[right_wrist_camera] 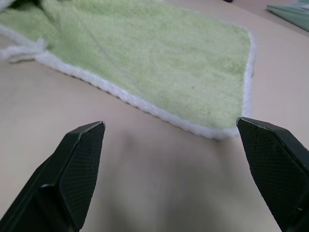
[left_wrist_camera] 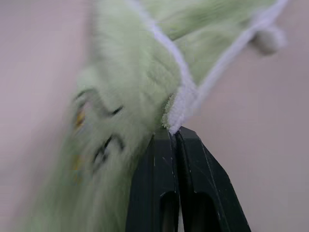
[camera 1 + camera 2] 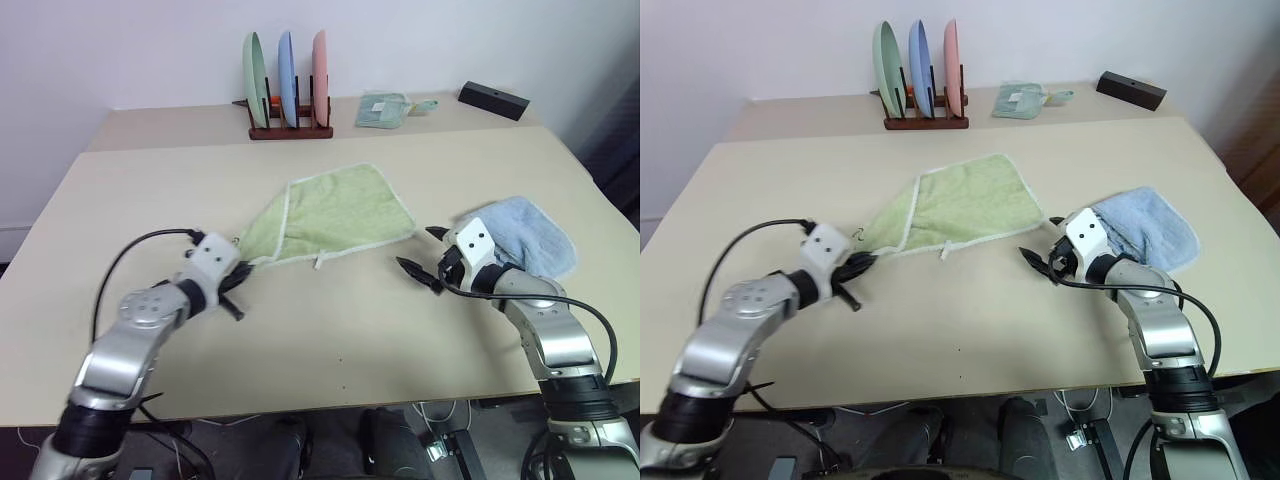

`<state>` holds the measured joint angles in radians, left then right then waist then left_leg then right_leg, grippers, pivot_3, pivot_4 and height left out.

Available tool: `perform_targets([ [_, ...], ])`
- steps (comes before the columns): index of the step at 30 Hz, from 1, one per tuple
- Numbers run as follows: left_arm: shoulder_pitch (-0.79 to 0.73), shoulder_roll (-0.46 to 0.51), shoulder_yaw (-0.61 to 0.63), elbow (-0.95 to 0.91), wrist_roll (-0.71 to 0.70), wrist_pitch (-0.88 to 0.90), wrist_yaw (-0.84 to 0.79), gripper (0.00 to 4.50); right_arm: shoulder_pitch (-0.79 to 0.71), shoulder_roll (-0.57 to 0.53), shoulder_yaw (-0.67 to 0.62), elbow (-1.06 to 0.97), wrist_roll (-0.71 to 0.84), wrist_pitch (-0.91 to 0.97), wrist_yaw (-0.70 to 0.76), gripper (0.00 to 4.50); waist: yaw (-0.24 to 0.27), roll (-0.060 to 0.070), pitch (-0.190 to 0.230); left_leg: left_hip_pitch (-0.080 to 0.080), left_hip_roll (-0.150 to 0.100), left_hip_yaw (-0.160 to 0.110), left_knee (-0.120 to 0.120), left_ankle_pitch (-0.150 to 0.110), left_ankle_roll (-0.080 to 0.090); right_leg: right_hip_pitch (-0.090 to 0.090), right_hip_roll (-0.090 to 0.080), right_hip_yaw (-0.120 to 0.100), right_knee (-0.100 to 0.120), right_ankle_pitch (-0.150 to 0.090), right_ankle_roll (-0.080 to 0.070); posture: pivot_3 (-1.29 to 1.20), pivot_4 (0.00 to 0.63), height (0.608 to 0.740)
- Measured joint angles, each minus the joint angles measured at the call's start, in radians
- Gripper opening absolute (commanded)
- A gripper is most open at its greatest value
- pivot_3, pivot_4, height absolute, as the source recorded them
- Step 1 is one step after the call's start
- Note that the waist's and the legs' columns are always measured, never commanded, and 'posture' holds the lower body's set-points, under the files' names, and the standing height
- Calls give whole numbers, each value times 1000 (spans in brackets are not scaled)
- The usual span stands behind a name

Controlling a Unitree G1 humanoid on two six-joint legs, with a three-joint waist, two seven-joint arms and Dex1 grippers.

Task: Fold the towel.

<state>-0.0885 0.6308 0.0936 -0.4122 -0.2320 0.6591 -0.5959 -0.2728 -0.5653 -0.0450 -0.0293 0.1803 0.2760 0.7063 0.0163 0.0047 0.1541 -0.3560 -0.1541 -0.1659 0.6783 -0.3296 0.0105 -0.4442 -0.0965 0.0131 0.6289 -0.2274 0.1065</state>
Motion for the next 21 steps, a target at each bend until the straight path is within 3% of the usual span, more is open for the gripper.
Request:
perform_targets([
  [10, 126, 33, 235, 71, -83, -92, -52, 61, -104, -1, 78, 98, -47, -103, 49, 4500, -3, 0, 0, 0, 0, 0, 0, 0, 0, 0, 0, 0, 0, 0, 0, 0, 150, 740],
  [16, 99, 23, 291, 177, -53, -151, 35, 61, -291, 61, 137, 280, -100, -124, 28, 4500, -4, 0, 0, 0, 1, 0, 0, 0, 0, 0, 0, 0, 0, 0, 0, 0, 150, 740],
  [21, 118, 9, 270, 161, -43, -164, 37, 61, -469, 152, 132, 474, -97, 9, -38, 4500, -4, 0, 0, 0, 1, 0, -1, 0, 0, -1, 0, 0, 0, 0, 0, 0, 150, 740],
])
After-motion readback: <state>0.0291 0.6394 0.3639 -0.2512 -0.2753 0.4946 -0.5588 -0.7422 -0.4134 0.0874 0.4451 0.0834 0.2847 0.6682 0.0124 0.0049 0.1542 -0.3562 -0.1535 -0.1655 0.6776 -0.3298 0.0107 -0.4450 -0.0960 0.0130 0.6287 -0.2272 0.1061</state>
